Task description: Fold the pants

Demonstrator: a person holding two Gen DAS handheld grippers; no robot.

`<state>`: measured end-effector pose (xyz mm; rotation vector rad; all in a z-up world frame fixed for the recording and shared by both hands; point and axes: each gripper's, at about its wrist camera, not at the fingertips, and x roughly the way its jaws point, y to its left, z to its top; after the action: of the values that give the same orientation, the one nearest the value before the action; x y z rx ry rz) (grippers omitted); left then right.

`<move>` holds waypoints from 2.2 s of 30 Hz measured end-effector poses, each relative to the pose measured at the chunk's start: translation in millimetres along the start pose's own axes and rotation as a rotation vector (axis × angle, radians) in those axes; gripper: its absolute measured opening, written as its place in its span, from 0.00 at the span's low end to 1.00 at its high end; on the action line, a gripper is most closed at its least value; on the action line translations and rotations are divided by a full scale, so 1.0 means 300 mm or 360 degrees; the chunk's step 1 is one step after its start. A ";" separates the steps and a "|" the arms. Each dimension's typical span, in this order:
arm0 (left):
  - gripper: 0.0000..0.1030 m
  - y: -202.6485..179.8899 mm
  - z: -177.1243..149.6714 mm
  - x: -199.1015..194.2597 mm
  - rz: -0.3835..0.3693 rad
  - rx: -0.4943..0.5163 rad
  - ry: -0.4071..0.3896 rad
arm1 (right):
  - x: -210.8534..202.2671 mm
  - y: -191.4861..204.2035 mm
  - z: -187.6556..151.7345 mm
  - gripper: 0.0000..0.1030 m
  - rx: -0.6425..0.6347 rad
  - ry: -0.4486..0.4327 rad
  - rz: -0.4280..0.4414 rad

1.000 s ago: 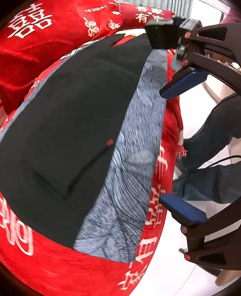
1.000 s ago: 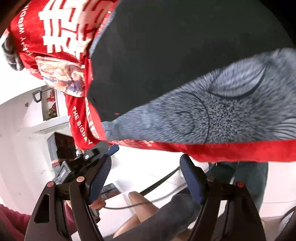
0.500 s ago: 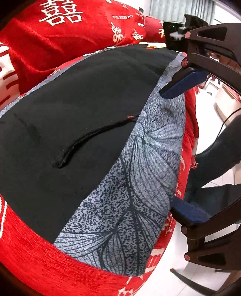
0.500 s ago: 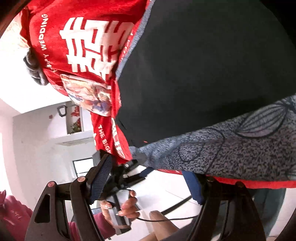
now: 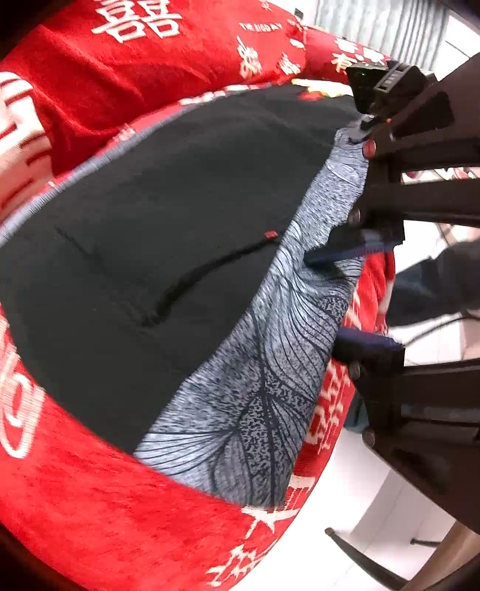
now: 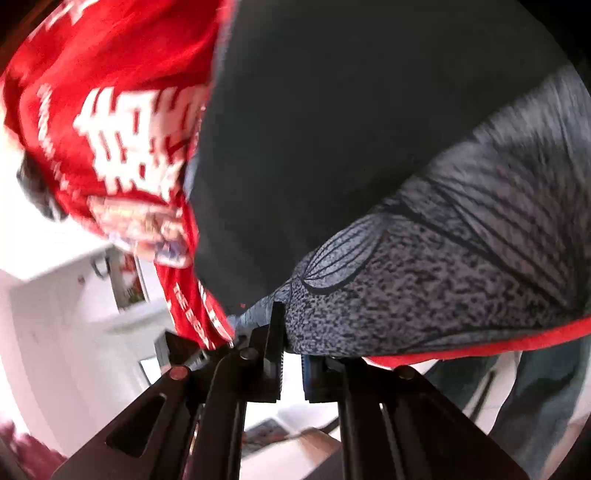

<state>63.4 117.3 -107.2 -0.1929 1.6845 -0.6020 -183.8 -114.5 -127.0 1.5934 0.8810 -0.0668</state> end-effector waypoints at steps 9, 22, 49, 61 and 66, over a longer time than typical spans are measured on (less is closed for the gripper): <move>0.27 -0.299 0.158 -0.212 -0.0021 0.0178 -0.0222 | -0.105 0.417 0.250 0.08 -0.0393 0.0110 -0.0045; 0.73 -0.506 0.712 -0.008 0.0479 0.0401 -0.0607 | 0.206 0.446 0.879 0.14 -0.0365 0.0232 -0.0331; 0.74 -1.196 -0.110 0.477 0.0206 0.1412 0.0307 | -0.872 -0.225 0.134 0.73 0.0184 -0.0545 -0.0791; 0.74 -1.239 -0.237 0.627 0.0243 0.1447 0.0434 | -0.890 -0.526 0.010 0.40 0.0404 -0.0621 -0.0424; 0.50 -1.276 -0.223 0.629 0.0182 0.1395 0.0479 | -0.902 -0.462 0.055 0.04 0.0383 -0.0590 -0.0285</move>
<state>-118.3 -273.7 -77.9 0.6445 1.5458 -1.2622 -445.9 -268.0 -107.8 1.6478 0.7396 -0.5953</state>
